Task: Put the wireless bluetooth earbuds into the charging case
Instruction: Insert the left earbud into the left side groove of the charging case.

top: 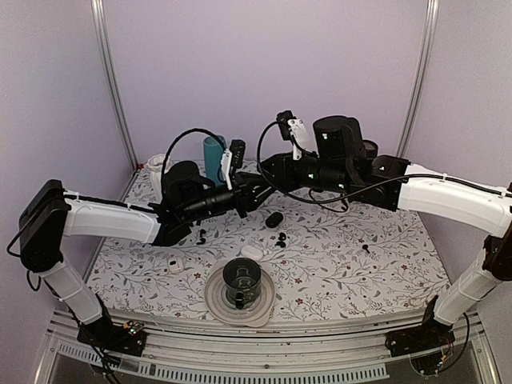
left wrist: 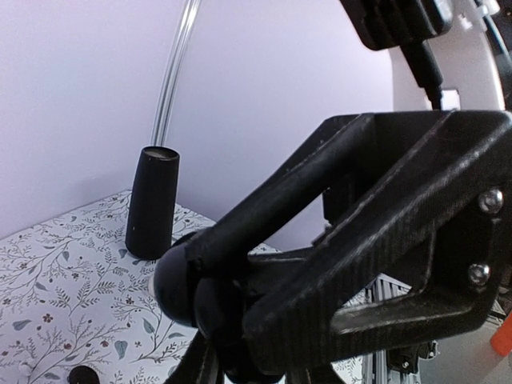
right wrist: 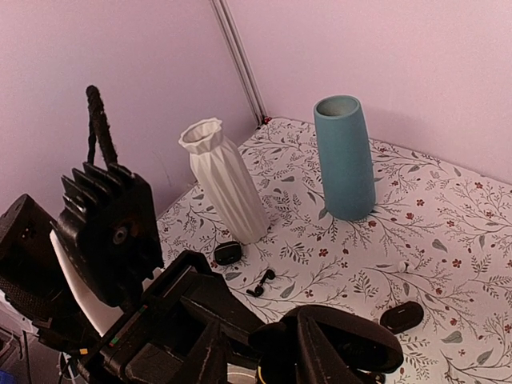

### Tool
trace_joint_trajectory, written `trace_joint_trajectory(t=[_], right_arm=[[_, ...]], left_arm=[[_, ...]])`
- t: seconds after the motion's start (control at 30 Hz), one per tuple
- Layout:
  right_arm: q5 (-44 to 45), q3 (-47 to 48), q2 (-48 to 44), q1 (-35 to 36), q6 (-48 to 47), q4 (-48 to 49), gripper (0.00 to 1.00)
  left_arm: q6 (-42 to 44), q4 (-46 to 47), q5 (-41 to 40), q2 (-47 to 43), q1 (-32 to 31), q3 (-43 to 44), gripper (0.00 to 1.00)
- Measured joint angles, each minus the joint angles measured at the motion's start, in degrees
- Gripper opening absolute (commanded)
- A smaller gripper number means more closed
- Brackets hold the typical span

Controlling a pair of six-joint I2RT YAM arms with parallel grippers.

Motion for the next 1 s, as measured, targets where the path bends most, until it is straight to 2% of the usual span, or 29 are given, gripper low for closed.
trace_joint_trajectory(t=[0.73,0.87,1.0], right_arm=[[2.4,2.1,-1.1,0.1,0.3,-5.1,0.55],[3.6,3.7,-1.8,0.1,0.3,-7.1,0.65],[4.4,6.4,-2.0,0.0,-0.5,-10.3,0.79]], left_arm=[[3.5,-2.5,-0.4,-1.6,0.0,0.0,0.0],[5.0,-3.3,-0.8,-2.6,0.0,0.0,0.0],[7.2,-5.0,-0.7,-3.4,0.0,0.0,0.0]])
